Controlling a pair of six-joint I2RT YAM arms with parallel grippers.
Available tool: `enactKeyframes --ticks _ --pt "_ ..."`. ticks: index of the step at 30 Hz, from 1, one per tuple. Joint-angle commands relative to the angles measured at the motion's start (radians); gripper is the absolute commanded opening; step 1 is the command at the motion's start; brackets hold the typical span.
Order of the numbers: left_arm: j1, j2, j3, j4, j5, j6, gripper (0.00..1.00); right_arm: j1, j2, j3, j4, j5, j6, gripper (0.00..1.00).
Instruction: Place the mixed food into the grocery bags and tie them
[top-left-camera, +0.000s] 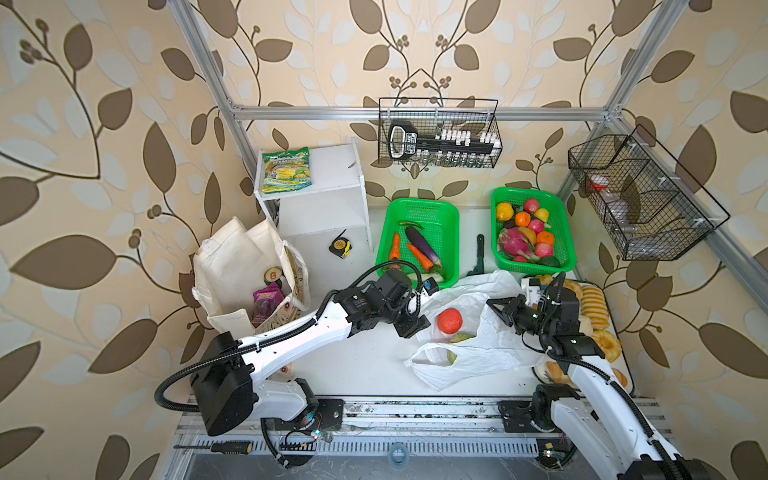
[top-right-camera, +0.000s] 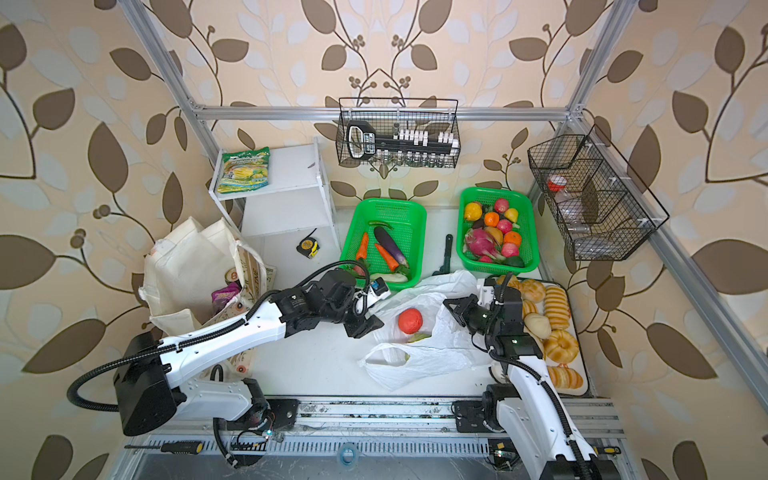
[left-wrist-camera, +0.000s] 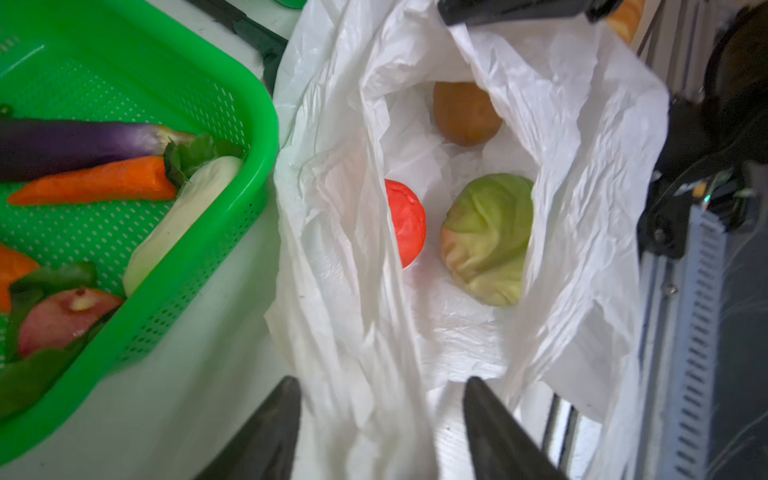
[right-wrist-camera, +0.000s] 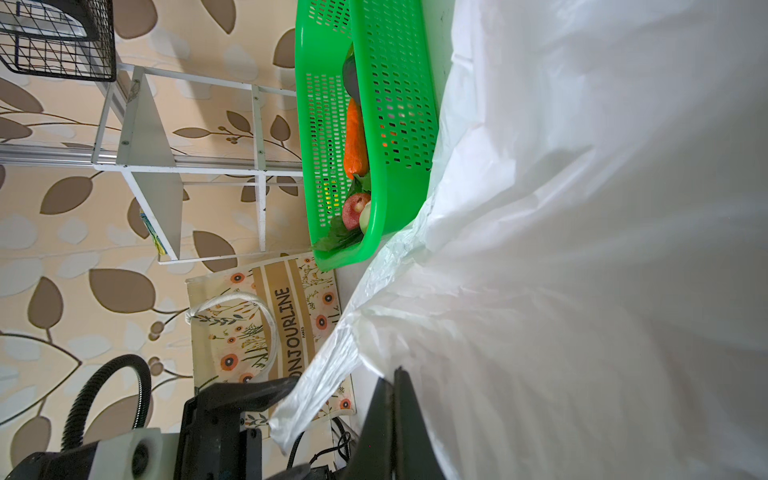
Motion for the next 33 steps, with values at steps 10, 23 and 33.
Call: enactKeyframes --ticks 10,23,33 --pt "-0.003 -0.003 0.129 -0.062 -0.063 -0.108 0.00 -0.004 -0.001 0.226 -0.293 0.071 -0.350 0.31" --pt "0.002 0.017 0.176 -0.061 -0.066 -0.195 0.00 0.534 -0.071 0.353 -0.371 0.193 -0.829 0.50" --pt "0.006 0.010 0.175 -0.068 -0.077 -0.228 0.00 1.123 0.028 0.189 -0.165 0.676 -1.158 0.57"
